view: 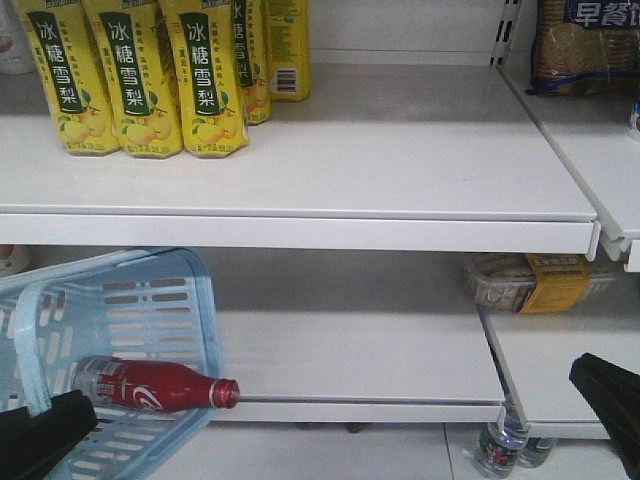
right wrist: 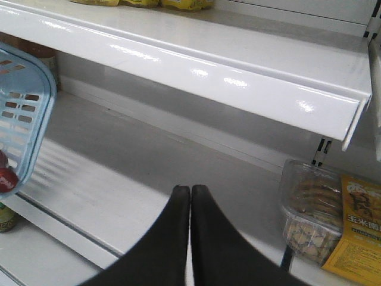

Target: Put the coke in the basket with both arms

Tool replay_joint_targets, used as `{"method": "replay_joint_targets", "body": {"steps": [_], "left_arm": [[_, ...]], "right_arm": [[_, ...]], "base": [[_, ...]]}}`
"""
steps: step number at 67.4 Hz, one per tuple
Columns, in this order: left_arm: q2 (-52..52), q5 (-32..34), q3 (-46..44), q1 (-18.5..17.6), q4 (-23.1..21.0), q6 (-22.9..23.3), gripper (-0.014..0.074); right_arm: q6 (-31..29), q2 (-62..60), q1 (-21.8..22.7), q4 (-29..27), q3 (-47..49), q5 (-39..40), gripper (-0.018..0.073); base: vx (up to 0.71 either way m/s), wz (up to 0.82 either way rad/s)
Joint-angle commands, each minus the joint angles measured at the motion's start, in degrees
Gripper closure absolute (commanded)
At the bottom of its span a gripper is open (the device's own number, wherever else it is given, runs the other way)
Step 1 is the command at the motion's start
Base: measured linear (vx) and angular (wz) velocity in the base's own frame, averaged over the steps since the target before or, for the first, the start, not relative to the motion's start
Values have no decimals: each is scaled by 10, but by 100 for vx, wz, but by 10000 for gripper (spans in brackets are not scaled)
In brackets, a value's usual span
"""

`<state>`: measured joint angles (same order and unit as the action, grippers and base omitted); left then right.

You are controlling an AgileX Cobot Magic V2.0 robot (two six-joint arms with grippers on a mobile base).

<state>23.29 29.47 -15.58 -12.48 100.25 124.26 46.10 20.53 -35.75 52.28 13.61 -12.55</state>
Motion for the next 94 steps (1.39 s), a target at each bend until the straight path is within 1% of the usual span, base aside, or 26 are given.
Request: {"method": "replay_joint_targets", "body": {"steps": [1, 7, 22, 24, 27, 32, 34, 35, 41, 42, 43, 44, 46, 49, 50, 54, 55, 56, 57, 61, 67, 72, 79, 82, 86, 94], "left_arm": [[-12, -52, -10, 0, 21, -12, 603], [-22, -56, -2, 0, 21, -3, 603], [-23, -63, -3, 0, 19, -5, 603], [-23, -63, -3, 0, 15, -11, 603], [-23, -63, -3, 0, -3, -36, 603], [-23, -64, -3, 0, -66, -117, 603], [-23, -64, -2, 0, -97, -166, 603], [-23, -64, -2, 0, -121, -197, 603], [-23, -65, 3, 0, -244, -328, 603], [-23, -67, 5, 0, -265, -363, 603], [-23, -68, 8, 0, -287, -386, 603], [-23, -71, 12, 0, -323, -421, 603], [-23, -77, 18, 0, -385, -467, 603], [-23, -86, 31, 0, -465, -533, 603], [-23, -92, 37, 0, -504, -563, 603], [-23, -114, 49, 0, -608, -648, 603], [-23, -124, 52, 0, -647, -665, 603], [-23, -131, 55, 0, -672, -683, 603], [-23, -143, 55, 0, -708, -710, 603], [-25, -184, 56, 0, -797, -785, 603], [-38, -250, 55, 0, -933, -940, 603], [-50, -284, 55, 0, -1019, -1065, 603], [-63, -295, 55, 0, -1110, -1189, 603], [-67, -295, 55, 0, -1138, -1221, 603], [-72, -295, 55, 0, -1163, -1255, 603], [-78, -303, 55, 0, -1168, -1265, 603]], "right_arm": [[0, 3, 3, 14, 15, 22, 569], [0, 3, 3, 14, 15, 22, 569], [0, 3, 3, 14, 15, 22, 569], [0, 3, 3, 14, 15, 22, 569], [0, 3, 3, 14, 15, 22, 569], [0, 3, 3, 14, 15, 22, 569], [0, 3, 3, 14, 15, 22, 569], [0, 3, 3, 14, 15, 22, 569], [0, 3, 3, 14, 15, 22, 569], [0, 3, 3, 14, 15, 22, 569], [0, 3, 3, 14, 15, 22, 569], [0, 3, 3, 14, 15, 22, 569], [0, 3, 3, 14, 15, 22, 569], [0, 3, 3, 14, 15, 22, 569], [0, 3, 3, 14, 15, 22, 569], [0, 3, 3, 14, 15, 22, 569], [0, 3, 3, 14, 15, 22, 569], [0, 3, 3, 14, 15, 22, 569], [0, 3, 3, 14, 15, 22, 569], [0, 3, 3, 14, 15, 22, 569], [0, 3, 3, 14, 15, 22, 569], [0, 3, 3, 14, 15, 22, 569], [0, 3, 3, 14, 15, 22, 569], [0, 3, 3, 14, 15, 22, 569], [0, 3, 3, 14, 15, 22, 569], [0, 3, 3, 14, 15, 22, 569]], "base": [[0, 0], [0, 0], [0, 0], [0, 0], [0, 0], [0, 0], [0, 0], [0, 0], [0, 0], [0, 0], [0, 0], [0, 0], [0, 0], [0, 0], [0, 0], [0, 0], [0, 0], [0, 0], [0, 0], [0, 0], [0, 0], [0, 0], [0, 0], [0, 0], [0, 0], [0, 0]]}}
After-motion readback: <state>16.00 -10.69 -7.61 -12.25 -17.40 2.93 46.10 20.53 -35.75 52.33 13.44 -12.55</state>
